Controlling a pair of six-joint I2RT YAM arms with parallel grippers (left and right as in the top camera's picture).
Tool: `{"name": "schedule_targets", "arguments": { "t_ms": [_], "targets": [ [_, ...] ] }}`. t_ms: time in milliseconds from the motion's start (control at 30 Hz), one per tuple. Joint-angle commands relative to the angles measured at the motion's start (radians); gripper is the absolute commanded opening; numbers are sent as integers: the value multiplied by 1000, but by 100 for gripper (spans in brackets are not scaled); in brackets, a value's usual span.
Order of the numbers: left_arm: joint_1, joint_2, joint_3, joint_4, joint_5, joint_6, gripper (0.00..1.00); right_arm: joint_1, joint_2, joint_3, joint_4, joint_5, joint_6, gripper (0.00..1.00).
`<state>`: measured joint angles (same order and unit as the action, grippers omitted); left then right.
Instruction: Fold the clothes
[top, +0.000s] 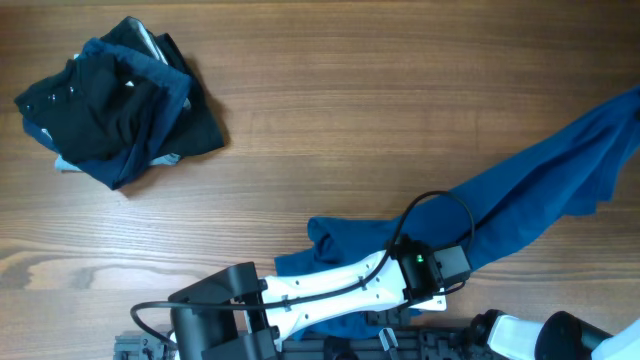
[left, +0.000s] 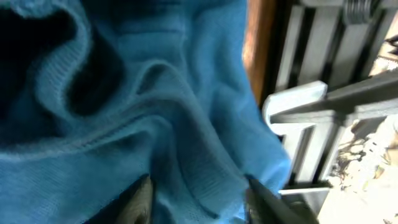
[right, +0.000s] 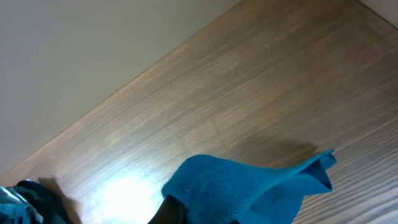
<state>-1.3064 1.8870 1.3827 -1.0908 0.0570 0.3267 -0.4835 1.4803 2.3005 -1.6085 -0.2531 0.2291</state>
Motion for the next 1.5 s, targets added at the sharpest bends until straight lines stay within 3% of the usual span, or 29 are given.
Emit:
{"name": "schedule_targets", "arguments": {
  "t_ms": [0, 67, 300, 400, 533, 700, 833, 1000, 1267, 1467],
  "targets": [
    [-2, 8, -6, 23, -58, -5, 12, -6, 4, 14, 10, 2, -16, 5],
    [-2, 6, -2, 13, -127, -37, 4, -6, 4, 14, 10, 2, -16, 5],
    [27, -55, 118, -180, -238, -78, 4, -6, 4, 14, 11, 3, -16, 5],
    [105, -146, 231, -251, -338, -196, 4, -6, 4, 14, 14, 10, -17, 5],
    [257, -274, 372, -299, -339, -291, 4, -6, 5, 14, 15, 47, -15, 5],
    [471, -469, 458, -293, -421, -291, 4, -6, 37, 14, 13, 85, 5, 5],
    [557, -563, 540, -286, -492, -290, 4, -8, 59, 14, 11, 89, 11, 4],
    [573, -653, 739, -216, -495, -267, 4, -10, 44, 16, 8, 89, 14, 4],
    [573, -675, 976, -180, -504, -124, 4, -10, -61, 16, 1, 39, 14, 4],
    [573, -678, 1113, -155, -382, -124, 4, -10, -163, 16, 1, 30, 15, 4]
  ]
}}
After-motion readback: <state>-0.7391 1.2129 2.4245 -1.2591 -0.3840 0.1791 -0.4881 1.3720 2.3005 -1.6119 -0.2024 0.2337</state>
